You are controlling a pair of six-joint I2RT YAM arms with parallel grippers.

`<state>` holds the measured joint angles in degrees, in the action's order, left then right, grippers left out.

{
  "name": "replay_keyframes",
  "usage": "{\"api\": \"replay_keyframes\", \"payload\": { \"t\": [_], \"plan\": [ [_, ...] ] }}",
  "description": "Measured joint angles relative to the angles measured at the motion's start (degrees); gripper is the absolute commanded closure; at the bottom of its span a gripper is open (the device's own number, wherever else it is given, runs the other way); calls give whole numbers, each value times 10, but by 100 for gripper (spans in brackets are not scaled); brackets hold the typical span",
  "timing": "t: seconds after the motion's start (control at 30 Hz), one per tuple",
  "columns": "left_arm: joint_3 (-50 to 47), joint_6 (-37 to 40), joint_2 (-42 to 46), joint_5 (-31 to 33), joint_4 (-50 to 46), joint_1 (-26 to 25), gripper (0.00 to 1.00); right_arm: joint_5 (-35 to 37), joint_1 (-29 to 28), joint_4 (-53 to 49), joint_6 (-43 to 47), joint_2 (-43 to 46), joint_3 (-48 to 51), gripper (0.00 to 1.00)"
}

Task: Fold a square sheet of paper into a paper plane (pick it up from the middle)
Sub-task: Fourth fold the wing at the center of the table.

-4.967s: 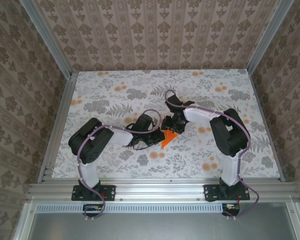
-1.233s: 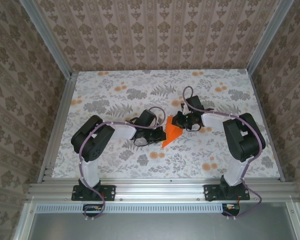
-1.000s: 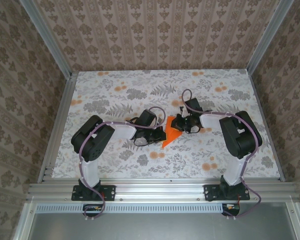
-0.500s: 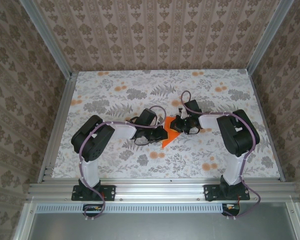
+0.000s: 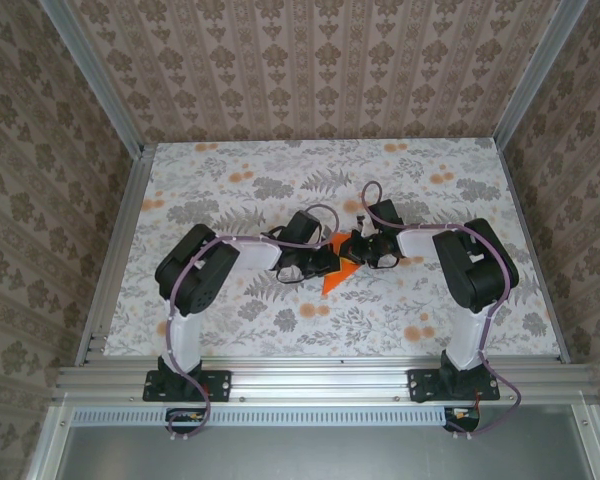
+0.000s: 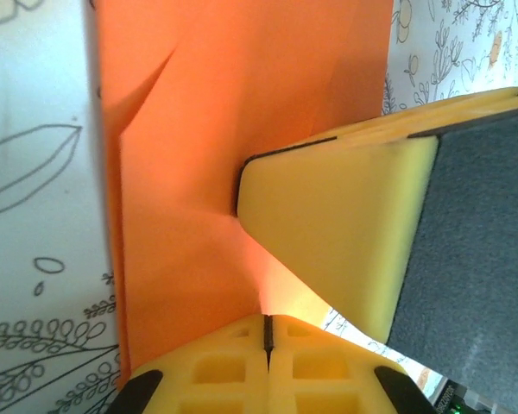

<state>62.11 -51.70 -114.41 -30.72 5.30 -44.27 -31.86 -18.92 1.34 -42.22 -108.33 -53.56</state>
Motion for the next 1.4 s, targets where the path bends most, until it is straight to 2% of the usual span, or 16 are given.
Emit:
{"api": "replay_keyframes", "payload": {
  "t": [0.2, 0.73, 1.4],
  "plan": [
    [-11, 7, 6, 5, 9, -3, 97, 1, 0, -2, 0, 0, -1, 94],
    [-139, 19, 83, -13, 64, -3, 98, -2, 0, -24, 0, -9, -16, 95],
    [-126, 111, 108, -5, -46, -10, 99, -2, 0, -44, 3, -14, -28, 95]
  ]
}}
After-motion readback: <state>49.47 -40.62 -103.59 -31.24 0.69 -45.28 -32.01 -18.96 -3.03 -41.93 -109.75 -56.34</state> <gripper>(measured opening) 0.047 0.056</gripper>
